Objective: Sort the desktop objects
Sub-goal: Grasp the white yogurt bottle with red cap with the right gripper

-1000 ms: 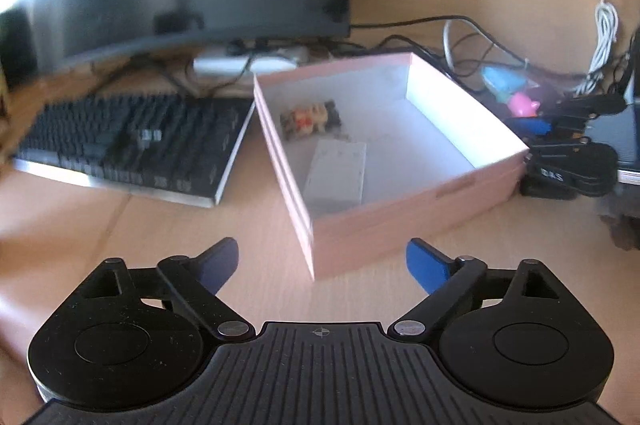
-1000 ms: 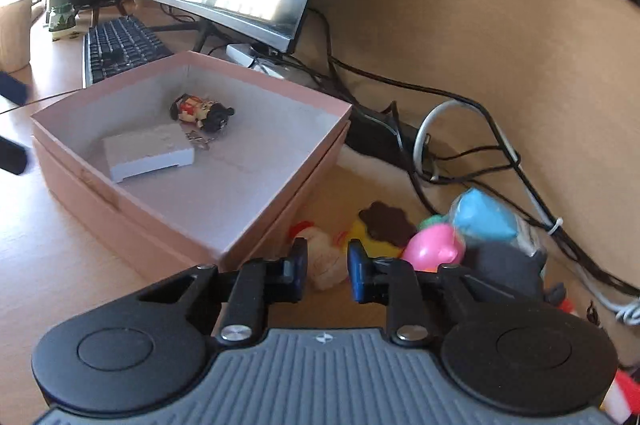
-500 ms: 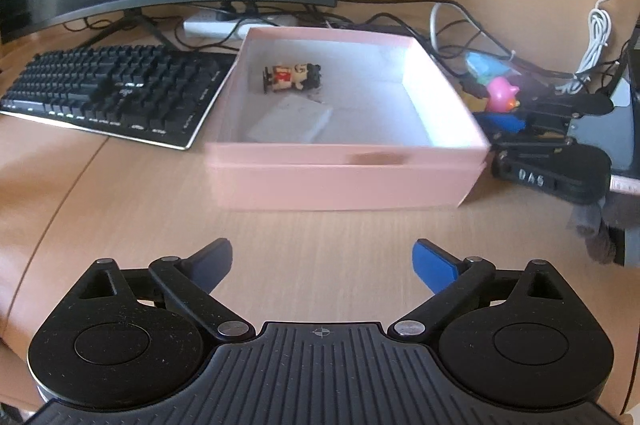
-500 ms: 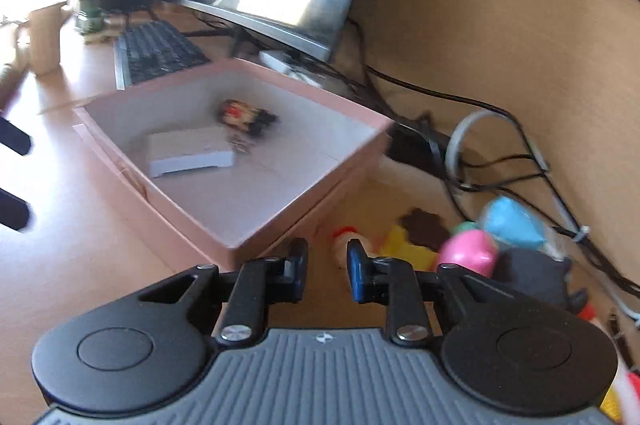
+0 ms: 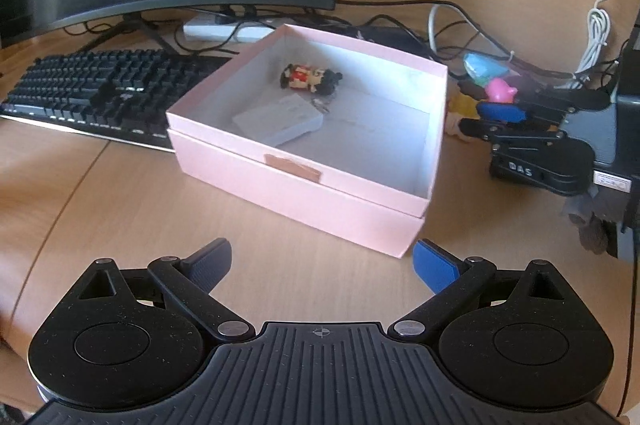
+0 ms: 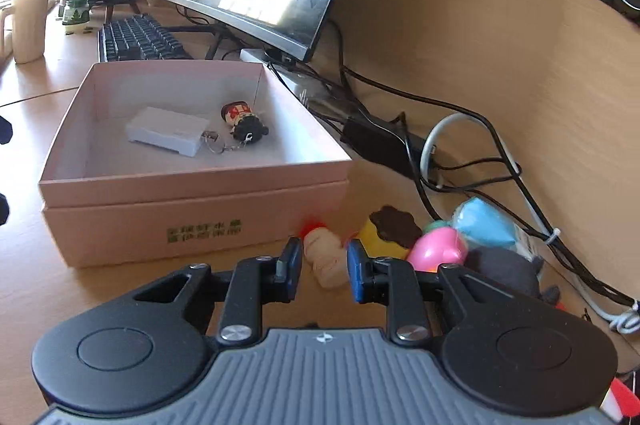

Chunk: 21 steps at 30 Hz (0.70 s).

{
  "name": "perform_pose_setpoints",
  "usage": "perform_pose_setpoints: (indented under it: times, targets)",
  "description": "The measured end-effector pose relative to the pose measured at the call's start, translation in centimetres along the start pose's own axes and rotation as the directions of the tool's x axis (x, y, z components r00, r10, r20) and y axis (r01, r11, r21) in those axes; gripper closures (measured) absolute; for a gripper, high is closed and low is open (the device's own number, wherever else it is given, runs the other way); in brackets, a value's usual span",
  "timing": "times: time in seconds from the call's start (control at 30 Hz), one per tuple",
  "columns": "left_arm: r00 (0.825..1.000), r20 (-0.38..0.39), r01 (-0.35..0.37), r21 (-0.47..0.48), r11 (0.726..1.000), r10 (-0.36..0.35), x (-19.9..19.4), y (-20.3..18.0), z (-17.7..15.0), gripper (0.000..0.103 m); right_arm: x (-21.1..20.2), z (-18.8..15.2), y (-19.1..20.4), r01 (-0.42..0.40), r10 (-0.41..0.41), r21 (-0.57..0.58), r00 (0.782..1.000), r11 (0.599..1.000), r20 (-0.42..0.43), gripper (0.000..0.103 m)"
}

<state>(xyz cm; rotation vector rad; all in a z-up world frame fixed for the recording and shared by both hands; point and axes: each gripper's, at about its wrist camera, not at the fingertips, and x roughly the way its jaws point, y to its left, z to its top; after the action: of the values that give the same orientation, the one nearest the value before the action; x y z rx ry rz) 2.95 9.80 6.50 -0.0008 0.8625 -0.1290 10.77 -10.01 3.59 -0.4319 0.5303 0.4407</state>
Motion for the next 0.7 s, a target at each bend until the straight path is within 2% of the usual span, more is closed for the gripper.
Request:
perform_pose_setpoints:
  times: [0.2, 0.3, 0.33, 0.37, 0.47, 0.6, 0.7]
  targets:
    - [1.0, 0.011, 0.024, 0.001, 1.0, -0.024, -0.2, 1.2, 0.6, 0.003, 3.1, 0.5, 1.2, 0.051, -0.054, -0.065, 0.998, 0.997, -0.044, 0.068]
    - [0.997, 0.016, 0.072, -0.008, 0.997, -0.072, 0.0, 1.3, 1.0, 0.003, 3.4, 0.1, 0.4, 0.054, -0.056, -0.03, 0.996, 0.998, -0.068, 0.068]
    - [0.996, 0.014, 0.092, -0.01, 0.996, -0.092, 0.2, 1.1, 1.2, 0.003, 3.2, -0.1, 0.2, 0.048, -0.049, -0.016, 0.996, 0.999, -0.08, 0.069]
    - [0.993, 0.011, 0.114, -0.012, 0.993, -0.114, 0.4, 0.8, 1.3, 0.003, 2.9, -0.2, 0.0, 0.046, -0.047, -0.009, 0.995, 0.999, -0.086, 0.079]
    - [0.985, 0.01, 0.173, -0.006, 0.985, -0.173, 1.3, -0.5, 1.7, 0.003, 0.9, -0.4, -0.3, 0.076, -0.075, 0.012, 0.995, 0.997, -0.068, 0.079]
    - [0.972, 0.025, 0.234, -0.003, 0.972, -0.234, 2.4, -3.0, 2.3, 0.002, -4.3, -0.6, -1.3, 0.107, -0.106, 0.062, 0.994, 0.992, -0.014, 0.079]
    - [0.969, 0.043, 0.245, -0.004, 0.969, -0.245, 3.4, -5.2, 2.8, 0.001, -7.9, -1.7, -1.9, 0.121, -0.12, 0.091, 0.993, 0.989, -0.012, 0.079]
